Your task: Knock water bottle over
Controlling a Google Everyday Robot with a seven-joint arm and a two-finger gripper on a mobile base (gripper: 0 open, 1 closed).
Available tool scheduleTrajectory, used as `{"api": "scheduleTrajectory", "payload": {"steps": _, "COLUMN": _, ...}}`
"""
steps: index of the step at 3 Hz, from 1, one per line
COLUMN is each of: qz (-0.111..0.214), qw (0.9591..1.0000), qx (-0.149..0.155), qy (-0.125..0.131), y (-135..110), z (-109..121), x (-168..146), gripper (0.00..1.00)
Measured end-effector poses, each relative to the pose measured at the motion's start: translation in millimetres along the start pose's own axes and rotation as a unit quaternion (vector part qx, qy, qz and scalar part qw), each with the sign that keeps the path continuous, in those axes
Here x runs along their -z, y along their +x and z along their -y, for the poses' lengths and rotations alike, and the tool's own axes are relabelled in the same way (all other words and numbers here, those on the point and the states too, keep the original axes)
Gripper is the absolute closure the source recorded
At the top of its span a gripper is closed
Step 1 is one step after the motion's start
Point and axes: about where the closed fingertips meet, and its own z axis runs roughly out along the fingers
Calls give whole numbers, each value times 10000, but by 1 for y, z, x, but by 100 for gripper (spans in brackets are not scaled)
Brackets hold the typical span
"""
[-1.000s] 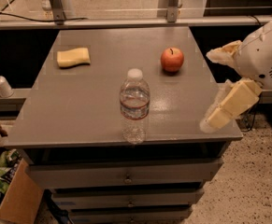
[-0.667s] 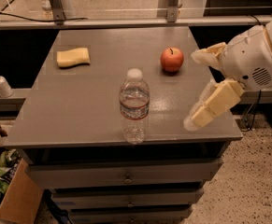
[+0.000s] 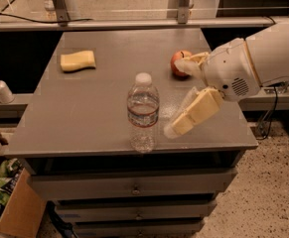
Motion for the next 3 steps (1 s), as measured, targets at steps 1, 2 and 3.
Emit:
{"api": "scheduleTrajectory", "payload": {"steps": 1, "qz": 219, "qw": 9997, "qx": 9, "qy": -123, "y": -13, "z": 0, "x": -22, "gripper": 0}}
{"api": "scheduleTrajectory", "payload": {"steps": 2, "qz": 371, "qw": 9992, "qx": 23, "qy": -149, "y": -28, "z": 10, "x": -39, "gripper": 0}}
{"api": "scheduleTrajectory", "payload": {"steps": 3, "qz": 466, "qw": 9988, "qx": 47, "qy": -115, "y": -42, "z": 34, "x": -52, "gripper": 0}}
